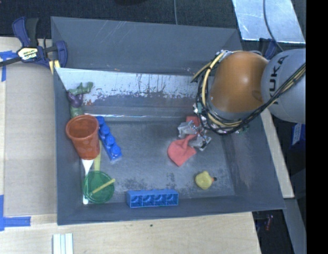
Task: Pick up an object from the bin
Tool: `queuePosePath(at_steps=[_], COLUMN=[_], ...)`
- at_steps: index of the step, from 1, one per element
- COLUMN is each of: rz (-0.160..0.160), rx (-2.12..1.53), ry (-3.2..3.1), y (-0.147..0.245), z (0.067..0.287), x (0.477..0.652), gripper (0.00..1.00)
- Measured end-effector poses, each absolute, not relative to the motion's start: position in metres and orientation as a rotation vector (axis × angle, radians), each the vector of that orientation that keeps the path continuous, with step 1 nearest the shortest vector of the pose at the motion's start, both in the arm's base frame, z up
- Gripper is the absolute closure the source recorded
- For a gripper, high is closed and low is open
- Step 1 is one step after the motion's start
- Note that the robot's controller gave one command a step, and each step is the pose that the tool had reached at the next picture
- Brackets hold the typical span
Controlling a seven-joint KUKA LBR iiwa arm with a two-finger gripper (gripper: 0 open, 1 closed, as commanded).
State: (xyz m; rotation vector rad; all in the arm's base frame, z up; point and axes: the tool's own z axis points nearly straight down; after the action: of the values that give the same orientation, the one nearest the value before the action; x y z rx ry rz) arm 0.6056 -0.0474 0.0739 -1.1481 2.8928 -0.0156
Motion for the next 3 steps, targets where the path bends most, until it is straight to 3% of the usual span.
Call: queuePosePath(at_steps=[2,3], rz=[-0.014,-0.022], rx=[-1.725,-1.772], ry=[2.586,2.562], y=[-0.146,-0.144], z=[0.074,0.140], x=[0.614,0.601], gripper=[1.00,1.00])
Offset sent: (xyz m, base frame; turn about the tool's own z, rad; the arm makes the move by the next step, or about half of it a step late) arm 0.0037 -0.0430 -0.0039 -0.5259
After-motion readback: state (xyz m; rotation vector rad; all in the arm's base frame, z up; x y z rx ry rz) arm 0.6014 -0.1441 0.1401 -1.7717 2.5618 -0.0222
